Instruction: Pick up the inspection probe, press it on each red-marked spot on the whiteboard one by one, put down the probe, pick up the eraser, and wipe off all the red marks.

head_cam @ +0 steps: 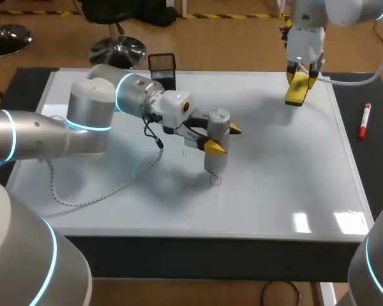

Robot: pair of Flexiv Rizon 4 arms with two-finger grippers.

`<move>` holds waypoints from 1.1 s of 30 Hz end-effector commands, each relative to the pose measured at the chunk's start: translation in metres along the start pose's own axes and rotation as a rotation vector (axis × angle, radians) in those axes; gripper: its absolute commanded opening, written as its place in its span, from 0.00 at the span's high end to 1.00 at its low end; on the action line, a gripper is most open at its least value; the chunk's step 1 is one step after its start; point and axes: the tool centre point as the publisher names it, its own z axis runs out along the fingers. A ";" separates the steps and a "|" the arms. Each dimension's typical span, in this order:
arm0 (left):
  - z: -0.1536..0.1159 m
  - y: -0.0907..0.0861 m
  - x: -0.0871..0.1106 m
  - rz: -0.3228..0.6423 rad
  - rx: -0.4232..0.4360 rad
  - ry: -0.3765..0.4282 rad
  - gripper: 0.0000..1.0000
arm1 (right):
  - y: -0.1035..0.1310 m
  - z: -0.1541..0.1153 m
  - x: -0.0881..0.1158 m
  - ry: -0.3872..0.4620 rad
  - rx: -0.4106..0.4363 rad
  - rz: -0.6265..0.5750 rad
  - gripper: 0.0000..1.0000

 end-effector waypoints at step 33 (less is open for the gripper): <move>-0.198 -0.053 -0.026 0.096 -0.111 -0.427 1.00 | 0.000 -0.001 0.000 0.003 0.002 -0.002 1.00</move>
